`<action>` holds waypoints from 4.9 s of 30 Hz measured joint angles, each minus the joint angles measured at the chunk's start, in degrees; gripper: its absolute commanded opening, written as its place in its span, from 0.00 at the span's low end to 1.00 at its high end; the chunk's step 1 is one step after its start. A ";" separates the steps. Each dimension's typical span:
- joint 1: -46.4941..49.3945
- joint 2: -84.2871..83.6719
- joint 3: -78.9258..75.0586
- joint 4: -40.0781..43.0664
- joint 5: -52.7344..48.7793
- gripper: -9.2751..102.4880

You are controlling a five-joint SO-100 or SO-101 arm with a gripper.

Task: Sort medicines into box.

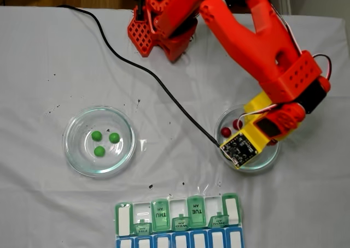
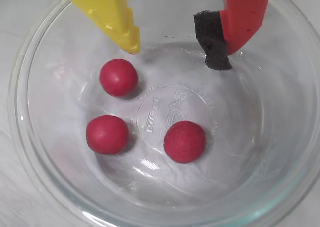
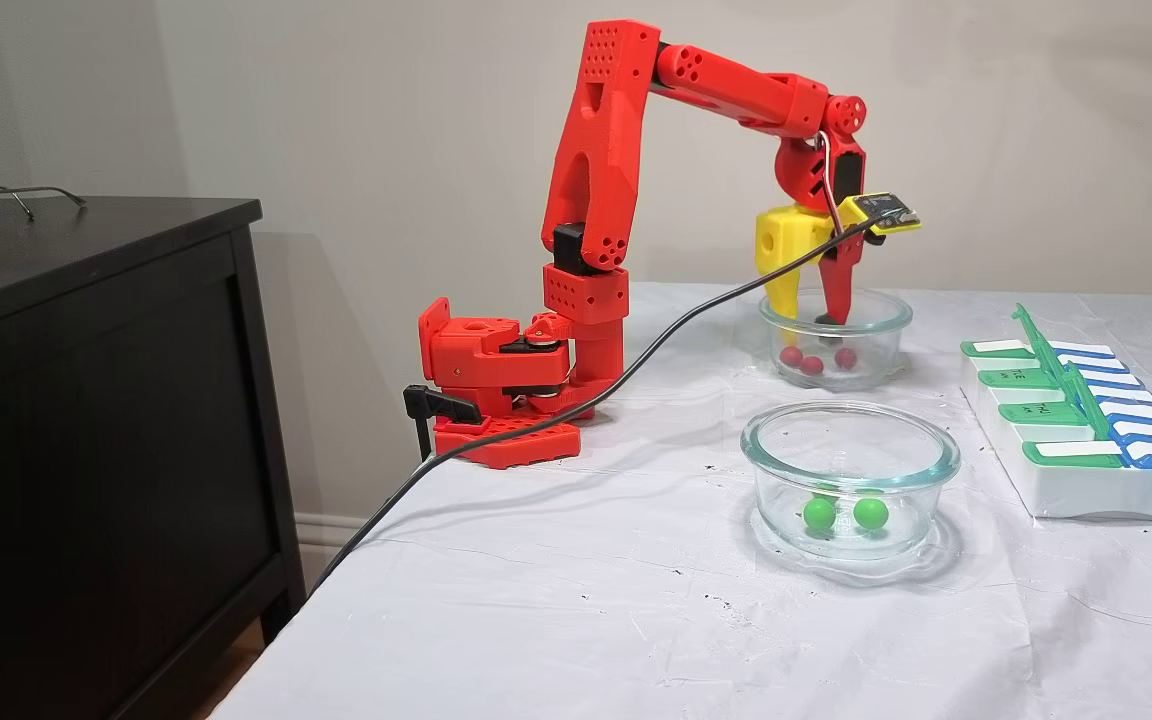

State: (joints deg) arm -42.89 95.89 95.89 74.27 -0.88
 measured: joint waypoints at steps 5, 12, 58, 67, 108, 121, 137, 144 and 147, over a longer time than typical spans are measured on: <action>0.00 1.05 0.00 -2.20 -4.92 0.30; 2.02 1.05 0.09 -3.52 -13.97 0.29; 9.84 3.78 11.07 -21.53 -42.71 0.34; 10.02 6.24 13.01 -23.99 -44.82 0.32; 11.60 10.20 20.57 -29.27 -59.33 0.28; 12.04 11.60 21.53 -29.27 -59.24 0.28; 13.36 16.88 25.93 -30.23 -61.35 0.28; 15.29 16.70 25.93 -31.11 -62.40 0.27; 15.47 16.17 25.93 -31.11 -62.93 0.27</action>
State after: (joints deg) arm -27.42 112.06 121.82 43.15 -63.81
